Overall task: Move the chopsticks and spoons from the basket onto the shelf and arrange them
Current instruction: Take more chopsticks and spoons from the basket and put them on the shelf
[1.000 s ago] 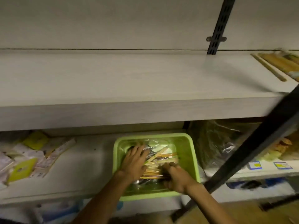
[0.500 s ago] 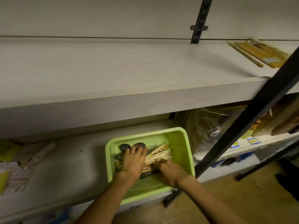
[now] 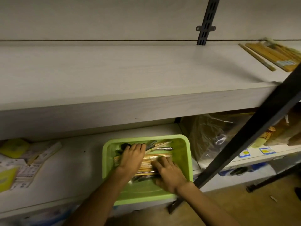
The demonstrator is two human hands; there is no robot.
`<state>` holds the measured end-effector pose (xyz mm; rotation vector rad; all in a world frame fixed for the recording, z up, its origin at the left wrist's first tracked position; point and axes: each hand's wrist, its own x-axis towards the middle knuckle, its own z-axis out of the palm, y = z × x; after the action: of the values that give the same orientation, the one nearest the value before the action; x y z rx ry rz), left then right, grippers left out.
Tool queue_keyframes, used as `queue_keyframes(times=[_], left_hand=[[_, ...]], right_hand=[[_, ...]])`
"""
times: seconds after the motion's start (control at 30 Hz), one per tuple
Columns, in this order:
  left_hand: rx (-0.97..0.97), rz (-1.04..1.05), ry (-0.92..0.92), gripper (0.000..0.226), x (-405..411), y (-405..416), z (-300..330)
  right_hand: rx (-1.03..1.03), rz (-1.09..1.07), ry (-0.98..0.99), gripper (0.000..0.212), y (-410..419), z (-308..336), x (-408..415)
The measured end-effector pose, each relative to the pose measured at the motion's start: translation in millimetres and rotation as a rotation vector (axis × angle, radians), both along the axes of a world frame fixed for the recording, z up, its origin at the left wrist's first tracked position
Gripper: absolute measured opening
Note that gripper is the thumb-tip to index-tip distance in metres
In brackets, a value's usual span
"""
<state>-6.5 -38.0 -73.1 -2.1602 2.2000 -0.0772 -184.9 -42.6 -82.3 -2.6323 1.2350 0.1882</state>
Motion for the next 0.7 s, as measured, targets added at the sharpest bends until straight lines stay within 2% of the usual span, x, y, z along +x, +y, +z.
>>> queue_keyframes(times=[0.17,0.3,0.53,0.7], left_hand=[[-0.015,-0.058,-0.010,0.050,4,-7,2],[0.045,-0.011,0.043,0.057,4,-12,1],[0.116,0.028,0.091,0.056,4,-14,-3],[0.171,0.079,0.158,0.041,9,-13,-4]], right_hand=[[-0.130,0.058,0.004,0.070,-10,-7,0],[-0.044,0.073,0.052,0.069,-21,-6,5],[0.198,0.086,0.091,0.062,-47,5,16],[0.318,0.114,0.133,0.051,-57,6,22]])
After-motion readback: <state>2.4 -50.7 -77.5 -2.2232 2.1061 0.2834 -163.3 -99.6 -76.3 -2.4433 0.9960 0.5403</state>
